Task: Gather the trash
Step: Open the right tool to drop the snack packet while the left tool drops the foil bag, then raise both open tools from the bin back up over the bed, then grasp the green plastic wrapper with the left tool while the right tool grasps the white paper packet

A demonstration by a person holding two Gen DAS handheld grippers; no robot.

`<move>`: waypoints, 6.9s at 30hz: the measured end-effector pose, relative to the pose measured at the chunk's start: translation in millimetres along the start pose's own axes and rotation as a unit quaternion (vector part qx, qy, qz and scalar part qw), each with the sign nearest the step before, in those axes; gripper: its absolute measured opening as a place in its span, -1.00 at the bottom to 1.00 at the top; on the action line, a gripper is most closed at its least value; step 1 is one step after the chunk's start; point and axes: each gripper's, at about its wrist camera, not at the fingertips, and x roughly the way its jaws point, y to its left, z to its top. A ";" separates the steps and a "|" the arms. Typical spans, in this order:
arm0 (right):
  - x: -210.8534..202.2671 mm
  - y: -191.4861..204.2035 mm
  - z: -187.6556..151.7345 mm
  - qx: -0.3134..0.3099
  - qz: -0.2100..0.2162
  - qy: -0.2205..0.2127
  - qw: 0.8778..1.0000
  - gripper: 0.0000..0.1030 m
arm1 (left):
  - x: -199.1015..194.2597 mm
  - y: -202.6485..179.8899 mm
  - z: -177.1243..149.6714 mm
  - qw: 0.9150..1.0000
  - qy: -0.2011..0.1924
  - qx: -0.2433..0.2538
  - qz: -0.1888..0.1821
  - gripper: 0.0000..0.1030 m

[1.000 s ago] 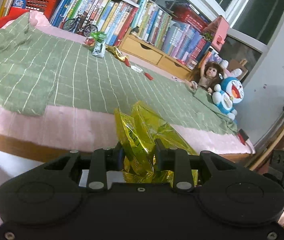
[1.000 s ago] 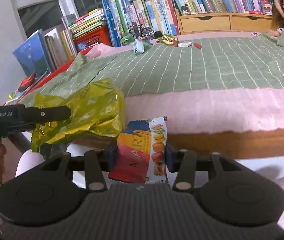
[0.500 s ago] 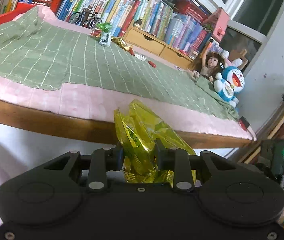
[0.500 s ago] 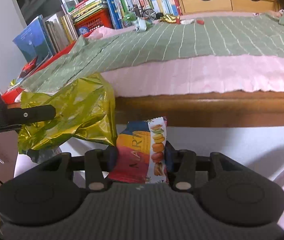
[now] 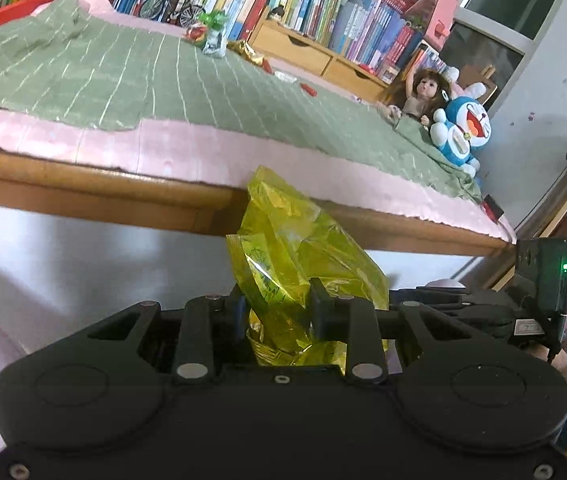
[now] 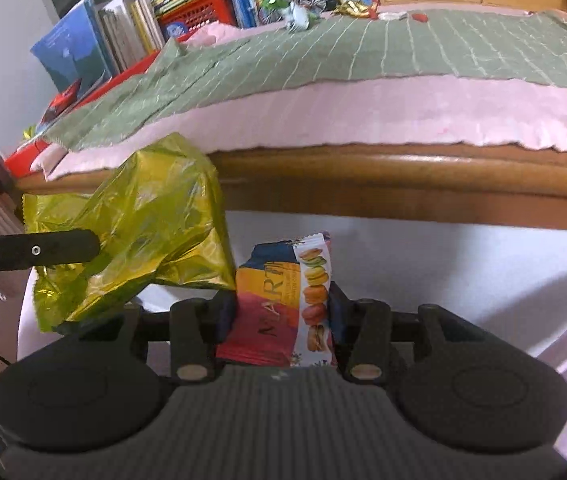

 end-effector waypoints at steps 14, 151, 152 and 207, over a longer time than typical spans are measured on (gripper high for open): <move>-3.0 -3.5 -15.3 0.012 0.001 0.022 1.000 -0.09 | 10.0 0.9 -20.1 0.999 0.048 -0.012 -0.013 -0.46; 79.9 -90.5 258.5 -0.034 -0.092 -0.119 0.988 1.00 | 185.5 20.4 280.1 0.993 -0.074 0.041 0.085 1.00; 83.9 -92.8 262.6 -0.037 -0.094 -0.120 0.988 1.00 | 192.4 23.1 285.0 0.993 -0.070 0.037 0.088 1.00; 176.8 -126.7 320.0 -0.130 -0.020 -0.075 0.989 -0.15 | 309.7 69.8 353.9 0.994 -0.077 0.011 0.078 -0.35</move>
